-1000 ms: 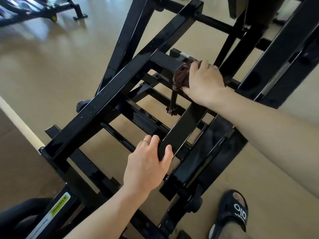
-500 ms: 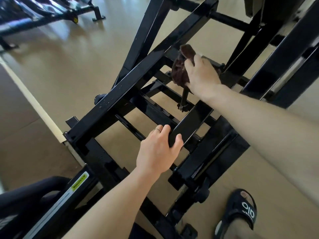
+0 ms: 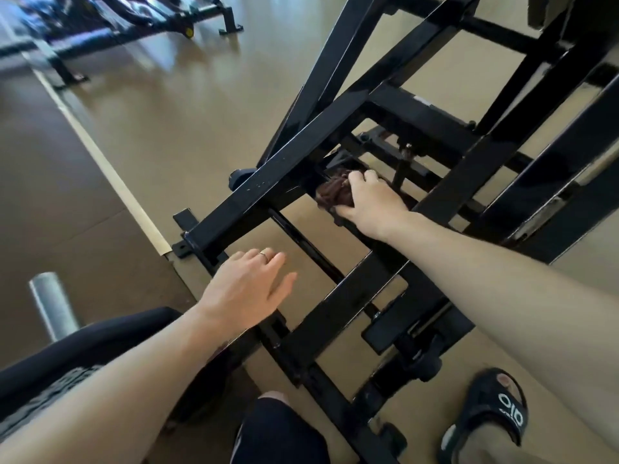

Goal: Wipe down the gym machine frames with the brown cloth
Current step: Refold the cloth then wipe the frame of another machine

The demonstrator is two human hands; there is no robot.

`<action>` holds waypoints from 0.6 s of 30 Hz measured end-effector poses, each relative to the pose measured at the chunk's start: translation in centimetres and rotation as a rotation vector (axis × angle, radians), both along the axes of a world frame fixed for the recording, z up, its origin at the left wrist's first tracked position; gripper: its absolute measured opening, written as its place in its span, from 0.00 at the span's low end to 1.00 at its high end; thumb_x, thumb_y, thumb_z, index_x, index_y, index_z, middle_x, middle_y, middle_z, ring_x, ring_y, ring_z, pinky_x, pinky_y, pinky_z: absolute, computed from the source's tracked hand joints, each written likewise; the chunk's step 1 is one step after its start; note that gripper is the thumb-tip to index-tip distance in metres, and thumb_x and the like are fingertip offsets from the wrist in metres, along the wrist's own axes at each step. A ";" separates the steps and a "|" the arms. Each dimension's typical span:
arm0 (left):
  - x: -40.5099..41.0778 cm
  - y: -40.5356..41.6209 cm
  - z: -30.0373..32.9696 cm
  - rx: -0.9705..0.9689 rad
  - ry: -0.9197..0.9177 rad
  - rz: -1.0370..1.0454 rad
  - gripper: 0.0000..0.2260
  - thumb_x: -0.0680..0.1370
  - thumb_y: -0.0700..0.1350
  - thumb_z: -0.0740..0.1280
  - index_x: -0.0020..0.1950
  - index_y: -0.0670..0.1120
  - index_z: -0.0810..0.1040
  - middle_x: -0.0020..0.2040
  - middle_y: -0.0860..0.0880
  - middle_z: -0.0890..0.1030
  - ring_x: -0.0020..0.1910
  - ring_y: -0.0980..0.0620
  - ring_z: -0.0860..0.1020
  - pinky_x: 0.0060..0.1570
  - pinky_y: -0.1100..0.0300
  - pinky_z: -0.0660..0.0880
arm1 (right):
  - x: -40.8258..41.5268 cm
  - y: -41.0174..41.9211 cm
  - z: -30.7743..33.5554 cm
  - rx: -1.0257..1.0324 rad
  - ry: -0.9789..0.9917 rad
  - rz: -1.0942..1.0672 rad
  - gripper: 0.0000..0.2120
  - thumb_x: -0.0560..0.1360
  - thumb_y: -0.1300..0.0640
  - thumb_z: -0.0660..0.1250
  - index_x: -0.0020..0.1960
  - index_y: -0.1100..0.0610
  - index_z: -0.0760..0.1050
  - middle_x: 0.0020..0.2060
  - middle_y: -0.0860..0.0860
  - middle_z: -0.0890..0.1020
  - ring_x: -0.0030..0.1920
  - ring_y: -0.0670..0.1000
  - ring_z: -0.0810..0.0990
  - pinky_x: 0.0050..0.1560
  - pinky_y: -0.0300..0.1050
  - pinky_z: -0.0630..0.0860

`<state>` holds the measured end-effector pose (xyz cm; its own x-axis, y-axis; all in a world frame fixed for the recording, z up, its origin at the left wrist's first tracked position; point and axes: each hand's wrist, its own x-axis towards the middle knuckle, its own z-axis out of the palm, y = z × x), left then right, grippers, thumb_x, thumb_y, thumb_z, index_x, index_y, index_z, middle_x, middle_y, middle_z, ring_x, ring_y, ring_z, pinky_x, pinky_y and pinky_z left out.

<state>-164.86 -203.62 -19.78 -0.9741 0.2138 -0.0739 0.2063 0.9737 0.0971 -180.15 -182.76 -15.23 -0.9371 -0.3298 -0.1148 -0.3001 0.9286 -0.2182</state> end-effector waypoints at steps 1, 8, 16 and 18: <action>0.7 -1.1 -0.7 -0.025 -0.034 0.005 0.27 0.84 0.62 0.44 0.62 0.50 0.78 0.53 0.53 0.82 0.52 0.52 0.81 0.57 0.54 0.77 | -0.3 -1.2 -0.6 0.013 -0.013 -0.026 0.31 0.80 0.45 0.68 0.75 0.59 0.62 0.68 0.61 0.70 0.66 0.62 0.73 0.63 0.57 0.75; 1.1 -2.2 -3.9 -0.010 0.138 0.072 0.24 0.83 0.55 0.50 0.42 0.52 0.83 0.40 0.56 0.83 0.41 0.54 0.80 0.48 0.55 0.75 | -4.0 -5.8 -2.4 0.233 0.035 -0.079 0.42 0.75 0.40 0.73 0.78 0.61 0.59 0.68 0.62 0.72 0.65 0.62 0.76 0.61 0.54 0.76; 0.1 -3.2 -3.9 -0.042 0.047 -0.170 0.26 0.83 0.55 0.42 0.39 0.52 0.77 0.36 0.54 0.78 0.36 0.52 0.77 0.46 0.54 0.73 | -2.0 0.0 -0.6 0.417 -0.182 -0.045 0.34 0.76 0.33 0.65 0.69 0.58 0.72 0.56 0.58 0.80 0.55 0.61 0.80 0.56 0.52 0.78; 0.3 -3.4 -4.1 -0.009 0.075 -0.176 0.25 0.83 0.54 0.44 0.39 0.52 0.78 0.36 0.54 0.78 0.36 0.53 0.77 0.47 0.55 0.73 | -1.3 0.7 -0.2 0.567 -0.207 -0.043 0.37 0.76 0.31 0.64 0.71 0.59 0.70 0.61 0.59 0.79 0.59 0.62 0.80 0.55 0.52 0.75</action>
<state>-164.52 -206.99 -23.92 -0.9247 0.3807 -0.0054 0.3795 0.9228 0.0664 -181.48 -182.05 -15.44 -0.8875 -0.1262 -0.4432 -0.2638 0.9278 0.2640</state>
